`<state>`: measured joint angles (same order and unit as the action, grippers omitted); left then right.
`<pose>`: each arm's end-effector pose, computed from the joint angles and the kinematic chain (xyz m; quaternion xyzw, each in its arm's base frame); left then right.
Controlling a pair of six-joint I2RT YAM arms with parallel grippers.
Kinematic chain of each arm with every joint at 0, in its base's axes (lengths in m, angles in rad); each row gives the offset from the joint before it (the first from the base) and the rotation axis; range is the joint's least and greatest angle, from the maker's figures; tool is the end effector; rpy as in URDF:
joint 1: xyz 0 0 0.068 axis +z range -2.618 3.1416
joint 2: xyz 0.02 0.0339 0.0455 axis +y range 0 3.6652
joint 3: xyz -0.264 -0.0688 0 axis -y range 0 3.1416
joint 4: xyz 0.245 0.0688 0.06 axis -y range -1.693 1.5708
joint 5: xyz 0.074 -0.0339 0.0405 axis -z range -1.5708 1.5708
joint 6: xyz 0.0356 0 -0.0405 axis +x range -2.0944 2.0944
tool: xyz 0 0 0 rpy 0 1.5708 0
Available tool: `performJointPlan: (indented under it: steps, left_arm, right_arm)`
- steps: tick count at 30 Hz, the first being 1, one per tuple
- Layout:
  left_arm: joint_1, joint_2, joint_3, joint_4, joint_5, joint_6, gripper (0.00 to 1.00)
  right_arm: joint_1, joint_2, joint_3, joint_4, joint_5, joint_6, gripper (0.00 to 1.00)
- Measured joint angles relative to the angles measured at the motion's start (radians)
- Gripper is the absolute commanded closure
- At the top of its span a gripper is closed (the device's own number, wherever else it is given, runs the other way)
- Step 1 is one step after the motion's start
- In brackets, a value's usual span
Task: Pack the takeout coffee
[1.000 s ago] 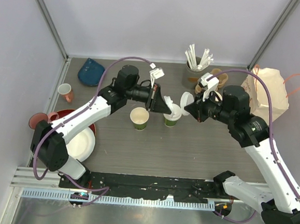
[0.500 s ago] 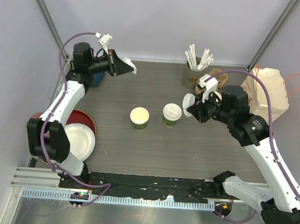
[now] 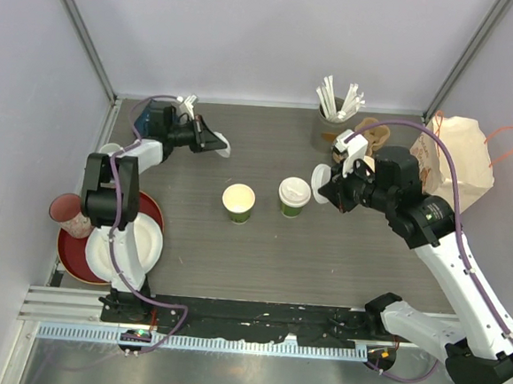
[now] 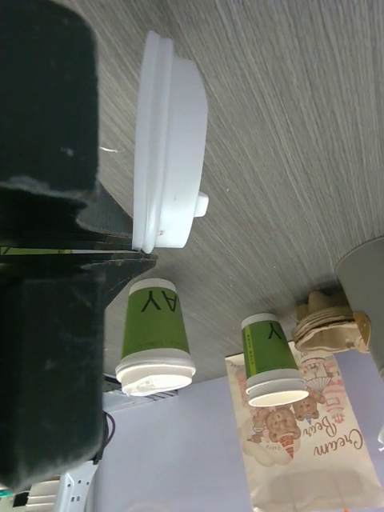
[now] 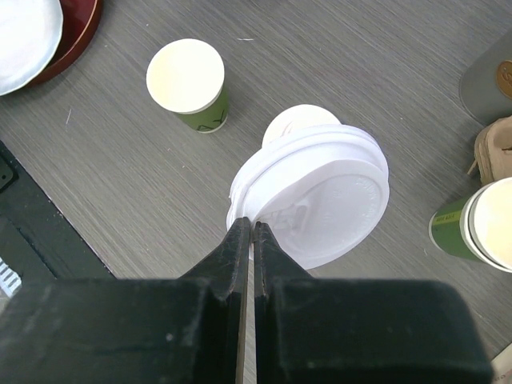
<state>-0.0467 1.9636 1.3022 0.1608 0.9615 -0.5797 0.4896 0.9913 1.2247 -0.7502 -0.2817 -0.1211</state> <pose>0.4322 -0.0494 0.2090 0.0266 0.7979 -0.5178 0.3076 0.1665 0.1000 0.3960 -0.3246 0.7950 0.2105 0.4673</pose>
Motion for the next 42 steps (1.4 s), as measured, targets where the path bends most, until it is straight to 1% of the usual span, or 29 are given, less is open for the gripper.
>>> performJointPlan:
  steps: [5, 8, 11, 13, 19, 20, 25, 29, 32, 36, 39, 42]
  left_arm:
    - [-0.015, 0.026, -0.043, 0.090, 0.005, -0.034, 0.99]
    - [-0.019, 0.026, -0.093, 0.147, 0.005, -0.050, 0.94]
    - [-0.016, 0.027, -0.141, 0.149, -0.015, -0.037, 0.89]
    - [-0.012, 0.031, -0.161, 0.149, -0.029, -0.035, 0.87]
    - [-0.010, 0.040, -0.204, 0.150, -0.060, -0.037, 0.76]
    - [-0.010, 0.040, -0.210, 0.146, -0.067, -0.036, 0.72]
    - [-0.005, 0.038, -0.234, 0.072, -0.122, -0.026, 0.65]
    - [0.008, 0.022, -0.255, 0.008, -0.167, -0.027, 0.55]
    - [0.018, -0.021, -0.268, -0.069, -0.216, -0.019, 0.53]
    - [0.021, -0.109, -0.269, -0.163, -0.263, 0.004, 0.52]
    - [0.022, -0.188, -0.256, -0.252, -0.281, 0.041, 0.52]
    - [0.021, -0.262, -0.206, -0.356, -0.302, 0.097, 0.50]
  right_arm:
    - [0.000, 0.000, -0.007, -0.007, 0.000, -0.002, 0.99]
    - [0.000, 0.003, -0.010, -0.013, -0.003, -0.004, 0.99]
    - [0.000, 0.005, -0.013, -0.015, -0.008, -0.007, 0.99]
    - [0.000, 0.005, -0.014, -0.014, -0.010, -0.009, 0.99]
    - [0.000, 0.004, -0.018, -0.014, -0.021, -0.013, 0.99]
    - [0.000, 0.004, -0.019, -0.014, -0.022, -0.013, 0.99]
    - [0.000, -0.003, -0.036, -0.016, -0.023, -0.016, 0.99]
    - [0.000, -0.016, -0.036, -0.018, -0.023, -0.016, 0.99]
    - [0.000, -0.023, -0.036, -0.019, -0.023, -0.016, 0.99]
    - [0.000, -0.008, -0.026, -0.034, -0.019, -0.019, 0.99]
    - [0.010, 0.078, 0.061, -0.086, -0.013, -0.024, 0.99]
    - [0.055, 0.237, 0.238, -0.144, 0.009, -0.043, 0.99]
